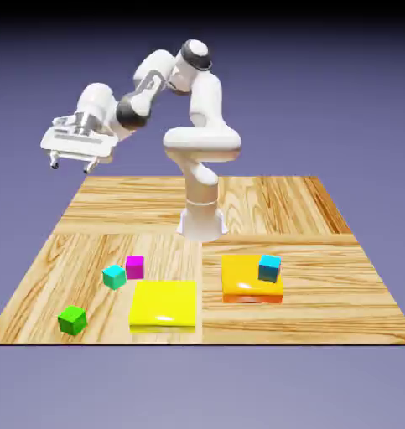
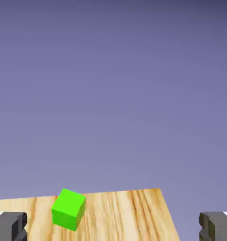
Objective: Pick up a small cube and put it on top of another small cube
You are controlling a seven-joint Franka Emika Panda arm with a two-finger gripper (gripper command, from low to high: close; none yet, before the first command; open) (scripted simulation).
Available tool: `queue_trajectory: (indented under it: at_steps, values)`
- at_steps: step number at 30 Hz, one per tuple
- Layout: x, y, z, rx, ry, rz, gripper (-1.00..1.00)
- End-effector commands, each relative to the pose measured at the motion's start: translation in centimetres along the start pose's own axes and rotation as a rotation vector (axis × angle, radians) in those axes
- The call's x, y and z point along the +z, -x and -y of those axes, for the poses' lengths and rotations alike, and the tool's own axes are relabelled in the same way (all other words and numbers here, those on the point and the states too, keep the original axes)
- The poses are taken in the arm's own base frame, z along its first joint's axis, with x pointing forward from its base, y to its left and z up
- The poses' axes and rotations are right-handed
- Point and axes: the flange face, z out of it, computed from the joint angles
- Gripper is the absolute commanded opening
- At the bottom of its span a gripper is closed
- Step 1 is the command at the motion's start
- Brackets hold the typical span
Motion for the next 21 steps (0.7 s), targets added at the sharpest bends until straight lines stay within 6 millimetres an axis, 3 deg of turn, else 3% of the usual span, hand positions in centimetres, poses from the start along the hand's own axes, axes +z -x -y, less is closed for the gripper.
queue_trajectory:
  at_steps: [1,11,16,21]
  values:
    - [-0.1,0.5,-1.1,0.003,-0.006,-0.002,0.0]
    - [0.5,7.7,-9.9,0.025,-0.088,-0.022,0.0]
    - [1.9,12.2,-12.7,0.031,-0.146,-0.035,0.0]
    - [3.8,17.0,-14.2,0.031,-0.216,-0.054,0.0]
